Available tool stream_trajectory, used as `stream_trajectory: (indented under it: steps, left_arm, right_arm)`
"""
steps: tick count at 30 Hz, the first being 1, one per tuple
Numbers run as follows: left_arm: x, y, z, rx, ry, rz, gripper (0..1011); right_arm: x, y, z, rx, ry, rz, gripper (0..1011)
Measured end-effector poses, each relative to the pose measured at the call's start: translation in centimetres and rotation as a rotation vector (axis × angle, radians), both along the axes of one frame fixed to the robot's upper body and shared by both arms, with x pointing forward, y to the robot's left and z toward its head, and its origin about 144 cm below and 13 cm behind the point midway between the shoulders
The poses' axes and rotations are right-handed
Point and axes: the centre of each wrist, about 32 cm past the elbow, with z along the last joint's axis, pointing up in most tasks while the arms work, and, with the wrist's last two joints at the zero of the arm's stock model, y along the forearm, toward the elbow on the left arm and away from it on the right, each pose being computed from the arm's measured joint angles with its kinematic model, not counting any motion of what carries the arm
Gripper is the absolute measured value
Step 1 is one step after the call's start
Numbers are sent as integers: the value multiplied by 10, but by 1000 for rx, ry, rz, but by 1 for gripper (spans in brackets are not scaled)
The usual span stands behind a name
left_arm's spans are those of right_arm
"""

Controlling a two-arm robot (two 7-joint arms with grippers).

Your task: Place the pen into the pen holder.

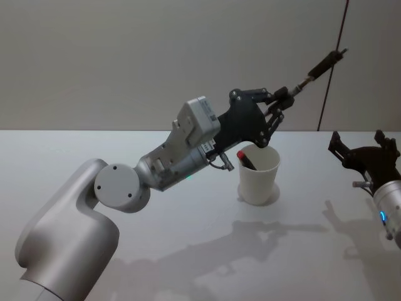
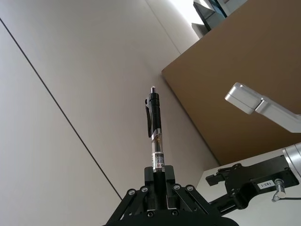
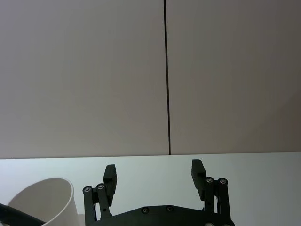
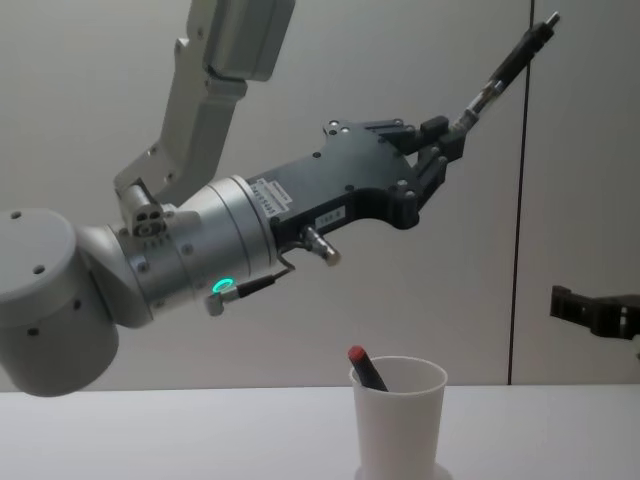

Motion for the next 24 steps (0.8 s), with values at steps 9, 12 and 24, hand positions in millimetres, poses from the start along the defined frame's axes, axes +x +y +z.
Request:
stream_trajectory:
  steps: [9,12,24]
  left_arm:
    - [2,-3,0,1,-13,-22,137]
    - [2,-3,0,1,-15,-26,136]
    - [3,-4,0,2,-20,-36,137]
  right_arm:
    - [-2,-1,0,-5,-32,35,1001]
    - [-4,-3,1,-7,-54,62,1002]
    - [-12,-13,6,2,-151,198,1001]
